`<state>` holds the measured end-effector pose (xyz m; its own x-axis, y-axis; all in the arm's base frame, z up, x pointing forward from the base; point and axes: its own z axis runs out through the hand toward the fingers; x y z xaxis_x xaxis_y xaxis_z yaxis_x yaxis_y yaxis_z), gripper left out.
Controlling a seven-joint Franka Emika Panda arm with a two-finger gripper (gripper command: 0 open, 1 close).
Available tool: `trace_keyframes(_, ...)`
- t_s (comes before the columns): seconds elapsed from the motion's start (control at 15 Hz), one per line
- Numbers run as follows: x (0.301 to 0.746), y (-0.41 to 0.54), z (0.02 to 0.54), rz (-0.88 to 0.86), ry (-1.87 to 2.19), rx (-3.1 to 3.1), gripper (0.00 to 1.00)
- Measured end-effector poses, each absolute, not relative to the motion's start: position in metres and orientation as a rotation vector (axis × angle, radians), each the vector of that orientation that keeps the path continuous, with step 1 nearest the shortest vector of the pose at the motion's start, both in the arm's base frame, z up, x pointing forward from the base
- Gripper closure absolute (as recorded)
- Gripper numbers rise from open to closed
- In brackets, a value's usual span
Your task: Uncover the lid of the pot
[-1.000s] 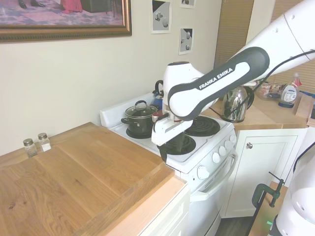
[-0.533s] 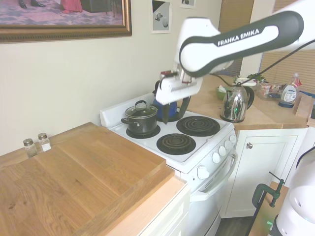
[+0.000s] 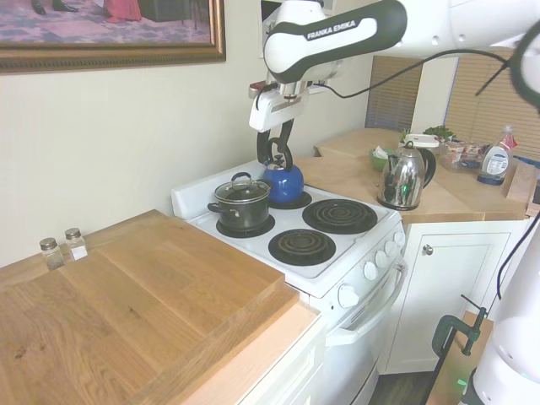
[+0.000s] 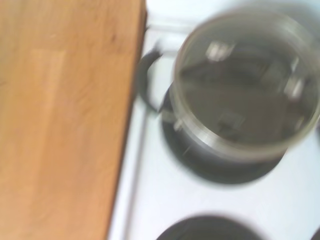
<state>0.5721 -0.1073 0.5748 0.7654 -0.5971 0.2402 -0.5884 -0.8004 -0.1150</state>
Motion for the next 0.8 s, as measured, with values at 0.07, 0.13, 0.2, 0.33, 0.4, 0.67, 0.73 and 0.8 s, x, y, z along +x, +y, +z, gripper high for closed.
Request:
trace_keyframes(0.07,0.587,-0.111,0.571,-0.417,0.936,-2.958,0.00)
trace_keyframes(0.13,0.603,-0.114,0.566,-0.422,0.878,-3.000,0.00)
trace_keyframes(0.2,0.616,-0.116,0.561,-0.419,0.817,-3.035,0.00)
trace_keyframes(0.33,0.637,-0.119,0.549,-0.399,0.673,-3.094,0.00)
trace_keyframes(0.4,0.645,-0.121,0.543,-0.383,0.608,-3.110,0.00)
trace_keyframes(0.67,0.676,-0.147,0.513,-0.321,0.524,-3.095,0.00)
trace_keyframes(0.73,0.684,-0.153,0.506,-0.311,0.510,-3.083,0.00)
trace_keyframes(0.8,0.691,-0.159,0.502,-0.304,0.501,-3.073,0.00)
